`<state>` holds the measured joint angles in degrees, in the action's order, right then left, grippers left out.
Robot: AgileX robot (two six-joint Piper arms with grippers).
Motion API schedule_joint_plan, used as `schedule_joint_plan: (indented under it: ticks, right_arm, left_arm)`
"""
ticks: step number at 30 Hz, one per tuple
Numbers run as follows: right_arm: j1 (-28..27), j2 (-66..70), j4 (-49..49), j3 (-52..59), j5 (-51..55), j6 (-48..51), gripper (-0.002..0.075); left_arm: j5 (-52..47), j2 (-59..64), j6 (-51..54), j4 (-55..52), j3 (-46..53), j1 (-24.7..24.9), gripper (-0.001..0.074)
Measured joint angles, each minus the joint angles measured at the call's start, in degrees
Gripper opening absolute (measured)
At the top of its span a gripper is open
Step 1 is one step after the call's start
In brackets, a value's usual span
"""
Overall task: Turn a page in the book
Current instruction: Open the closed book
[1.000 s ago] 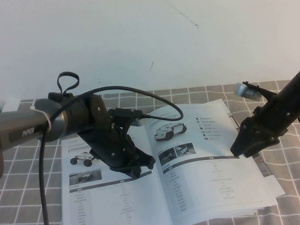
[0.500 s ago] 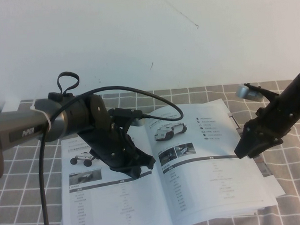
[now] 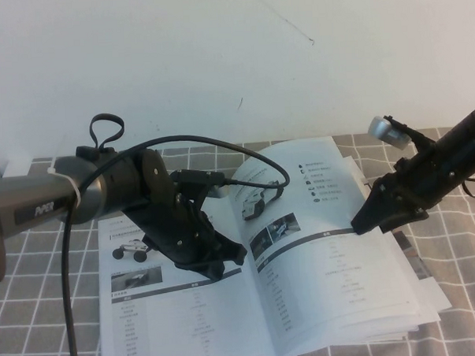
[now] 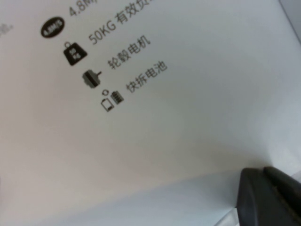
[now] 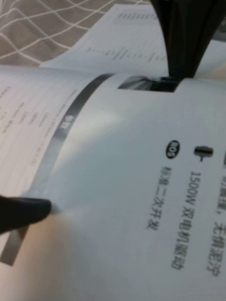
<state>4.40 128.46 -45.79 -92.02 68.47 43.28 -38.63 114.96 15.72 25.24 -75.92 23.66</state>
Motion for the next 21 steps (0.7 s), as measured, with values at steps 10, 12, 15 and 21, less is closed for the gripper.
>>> schedule_joint_plan:
  ticks: [10,12,15,21]
  right_arm:
    - [0.0,-4.0,-2.3,0.0,-0.2,0.1,0.0388]
    - [0.0,-6.0,-2.5,0.0,-0.2,0.1,0.0388]
    - [0.0,-8.4,-2.6,-0.3,0.0,0.1,0.0388]
    - [0.8,-10.3,-2.6,-0.5,0.1,-1.2,0.0388]
  left_arm:
    - [0.3,0.0,1.2,0.1,0.0,0.0,-0.0004]
    - [0.4,0.0,1.2,0.1,0.0,0.0,-0.0004]
    - [0.4,0.0,1.3,0.3,0.0,0.0,-0.0004]
    - [0.4,0.0,1.3,0.3,0.0,0.0,-0.0004]
